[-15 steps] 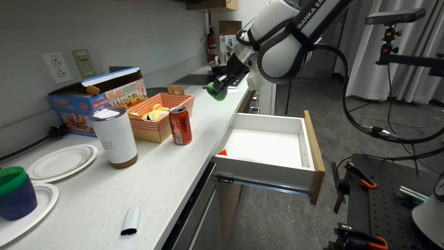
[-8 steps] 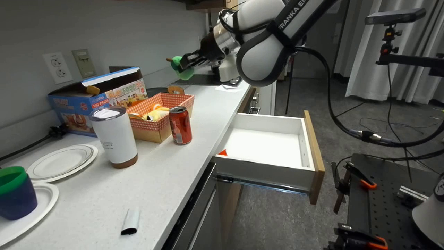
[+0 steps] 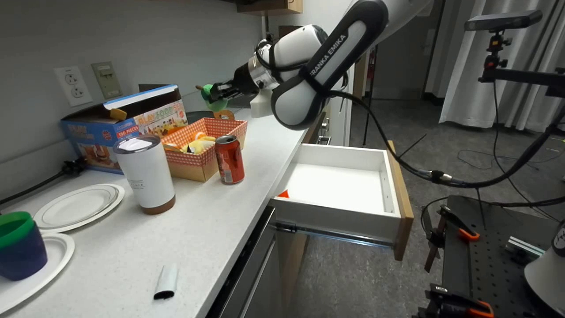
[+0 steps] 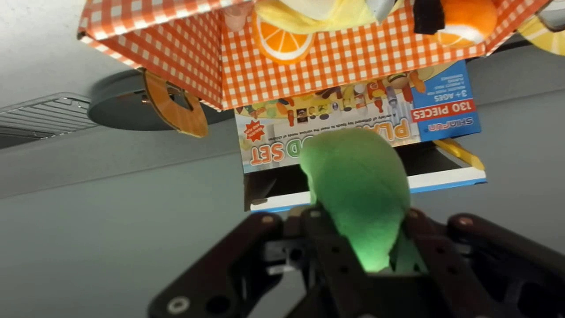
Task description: Remove the green pear from the open drawer and place it in the basket
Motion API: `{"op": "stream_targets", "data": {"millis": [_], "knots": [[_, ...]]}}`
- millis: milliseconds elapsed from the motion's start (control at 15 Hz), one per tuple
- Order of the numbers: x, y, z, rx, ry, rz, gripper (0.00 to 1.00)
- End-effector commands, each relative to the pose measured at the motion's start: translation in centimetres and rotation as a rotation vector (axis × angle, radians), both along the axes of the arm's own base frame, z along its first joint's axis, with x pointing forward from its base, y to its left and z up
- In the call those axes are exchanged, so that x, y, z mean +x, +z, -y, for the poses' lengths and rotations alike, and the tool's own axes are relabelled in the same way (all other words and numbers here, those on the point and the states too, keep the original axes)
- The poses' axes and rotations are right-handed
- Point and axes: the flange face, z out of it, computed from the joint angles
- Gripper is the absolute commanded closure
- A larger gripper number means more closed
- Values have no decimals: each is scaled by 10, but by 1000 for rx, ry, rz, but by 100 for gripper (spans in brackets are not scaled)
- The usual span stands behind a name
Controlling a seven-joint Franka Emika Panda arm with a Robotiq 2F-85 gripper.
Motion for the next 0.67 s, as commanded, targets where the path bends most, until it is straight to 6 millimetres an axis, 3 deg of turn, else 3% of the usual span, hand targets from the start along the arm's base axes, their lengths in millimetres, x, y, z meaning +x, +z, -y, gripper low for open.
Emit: {"op": "stream_targets", "data": {"millis": [0, 133, 400, 533, 600], "knots": [[39, -6, 14, 63, -22, -16, 53], [46, -11, 19, 77, -26, -49, 45], [43, -14, 18, 88, -3, -102, 14], [36, -7, 15, 89, 15, -115, 0], [34, -1, 13, 89, 20, -117, 0]]}}
